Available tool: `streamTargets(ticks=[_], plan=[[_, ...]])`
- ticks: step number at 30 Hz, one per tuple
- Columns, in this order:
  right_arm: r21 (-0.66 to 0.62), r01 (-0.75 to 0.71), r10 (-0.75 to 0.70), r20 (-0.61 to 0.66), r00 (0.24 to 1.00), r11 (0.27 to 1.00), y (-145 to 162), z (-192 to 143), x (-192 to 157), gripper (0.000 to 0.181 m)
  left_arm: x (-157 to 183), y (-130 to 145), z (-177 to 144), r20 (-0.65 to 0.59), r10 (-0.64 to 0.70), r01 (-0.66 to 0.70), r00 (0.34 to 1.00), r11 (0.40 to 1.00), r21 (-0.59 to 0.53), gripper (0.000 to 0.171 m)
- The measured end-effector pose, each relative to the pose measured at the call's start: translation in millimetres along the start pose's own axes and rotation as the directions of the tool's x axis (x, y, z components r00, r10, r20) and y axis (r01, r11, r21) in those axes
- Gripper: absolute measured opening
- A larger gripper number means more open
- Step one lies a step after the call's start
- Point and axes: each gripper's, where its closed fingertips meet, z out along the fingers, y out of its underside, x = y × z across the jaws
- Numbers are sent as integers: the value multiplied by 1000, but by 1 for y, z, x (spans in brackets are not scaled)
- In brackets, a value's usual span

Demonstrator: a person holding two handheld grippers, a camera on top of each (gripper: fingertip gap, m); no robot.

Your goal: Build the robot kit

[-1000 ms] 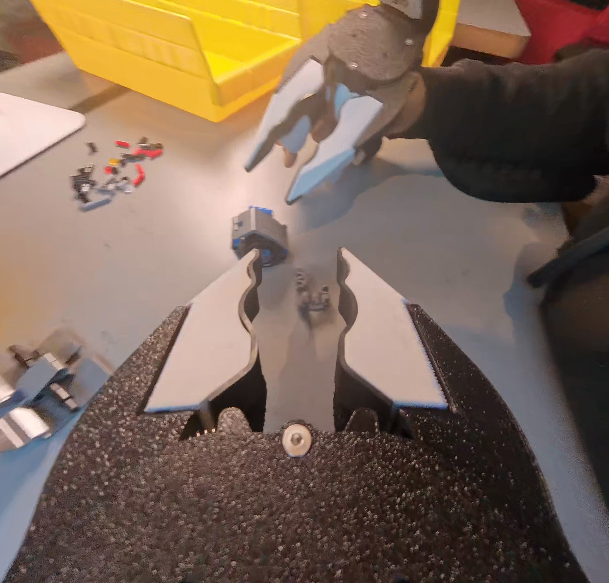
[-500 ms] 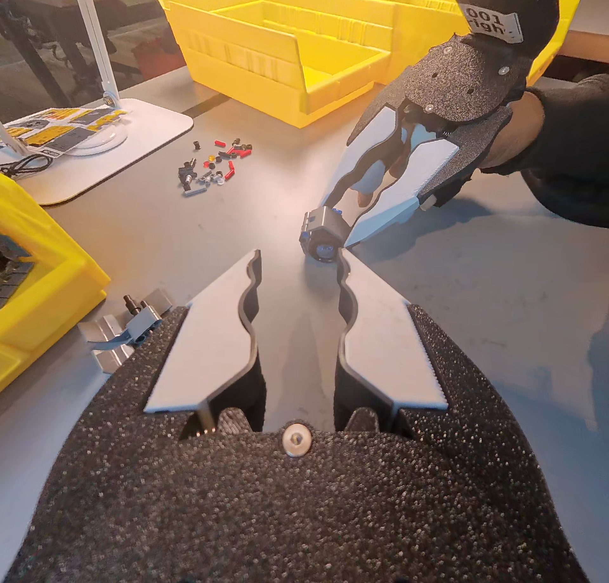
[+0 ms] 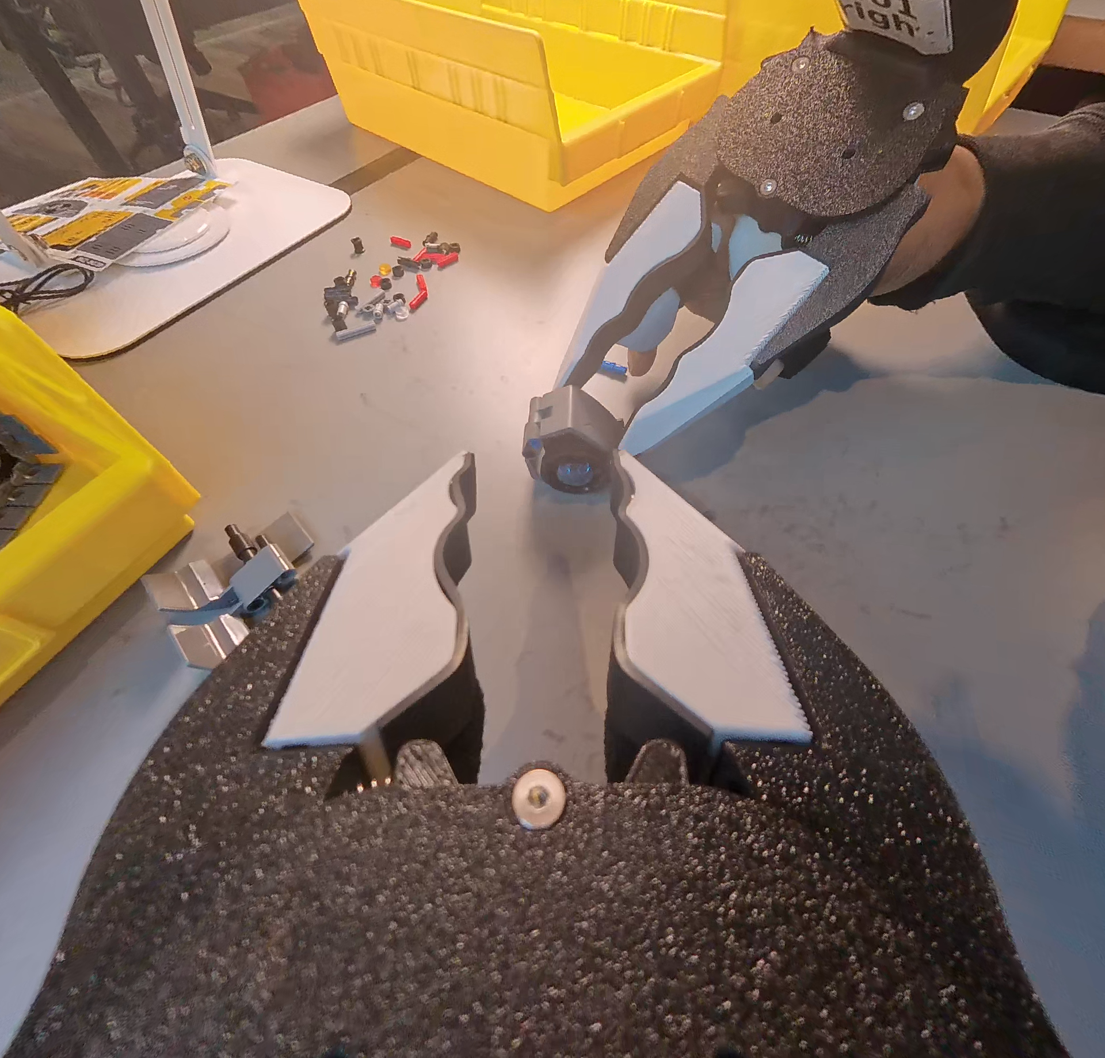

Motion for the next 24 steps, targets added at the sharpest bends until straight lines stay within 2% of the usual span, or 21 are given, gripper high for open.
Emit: streamTargets(ticks=[10, 24], plan=[[1, -51, 51, -52, 997, 999, 7, -8, 11, 36, -4, 4, 2, 11, -7, 7, 1000, 1000, -10, 44], [-7, -48, 48, -16, 999, 999, 14, -15, 6, 37, -8, 11, 3, 4, -42, 43, 999, 999, -29, 43]])
